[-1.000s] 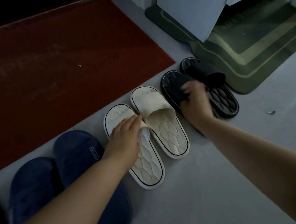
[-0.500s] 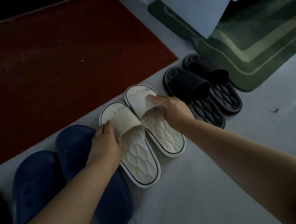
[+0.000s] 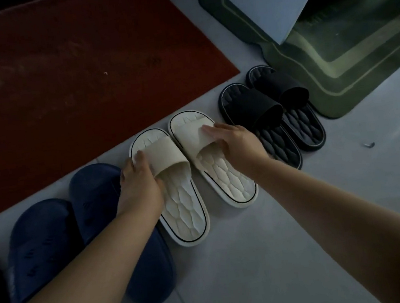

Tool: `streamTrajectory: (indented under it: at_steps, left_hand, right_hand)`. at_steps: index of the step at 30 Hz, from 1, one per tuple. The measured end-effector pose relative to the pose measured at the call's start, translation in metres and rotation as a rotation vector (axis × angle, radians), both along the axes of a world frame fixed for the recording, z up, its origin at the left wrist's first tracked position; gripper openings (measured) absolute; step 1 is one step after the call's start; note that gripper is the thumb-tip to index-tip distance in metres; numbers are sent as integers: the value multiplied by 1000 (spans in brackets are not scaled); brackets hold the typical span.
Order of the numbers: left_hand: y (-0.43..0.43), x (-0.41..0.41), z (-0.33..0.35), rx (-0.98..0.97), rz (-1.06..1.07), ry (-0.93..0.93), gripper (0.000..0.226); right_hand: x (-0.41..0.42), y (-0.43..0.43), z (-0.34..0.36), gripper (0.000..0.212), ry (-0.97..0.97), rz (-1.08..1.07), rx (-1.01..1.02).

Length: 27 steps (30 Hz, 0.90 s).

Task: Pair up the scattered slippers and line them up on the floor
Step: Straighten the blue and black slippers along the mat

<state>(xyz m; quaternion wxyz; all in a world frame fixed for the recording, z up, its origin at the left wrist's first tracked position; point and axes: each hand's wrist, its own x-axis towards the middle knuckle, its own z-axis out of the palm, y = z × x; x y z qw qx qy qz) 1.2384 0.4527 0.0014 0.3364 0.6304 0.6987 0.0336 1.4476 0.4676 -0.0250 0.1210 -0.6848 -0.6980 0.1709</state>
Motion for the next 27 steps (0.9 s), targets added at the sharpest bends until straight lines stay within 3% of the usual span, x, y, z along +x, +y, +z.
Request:
streamTrajectory:
  at_steps: [10, 15, 18, 22, 24, 27]
  left_hand:
    - [-5, 3, -4, -13, -65, -43, 58]
    - [-3, -1, -4, -31, -80, -57, 63]
    - [-7, -13, 3, -57, -116, -108, 76]
    - [-22, -56, 19, 109, -140, -65, 82]
    - [-33, -92, 25, 157, -114, 48, 88]
    - [-54, -151, 26, 69, -92, 278, 105]
  right_hand:
    - [0, -3, 0, 37, 154, -20, 12]
    - [-7, -6, 5, 57, 91, -29, -108]
    - [-30, -19, 18, 63, 80, -86, -75]
    - [-84, -46, 35, 49, 170, 191, 27]
    - [-113, -55, 37, 49, 206, 335, -66]
    - [-146, -58, 32, 72, 103, 448, -312]
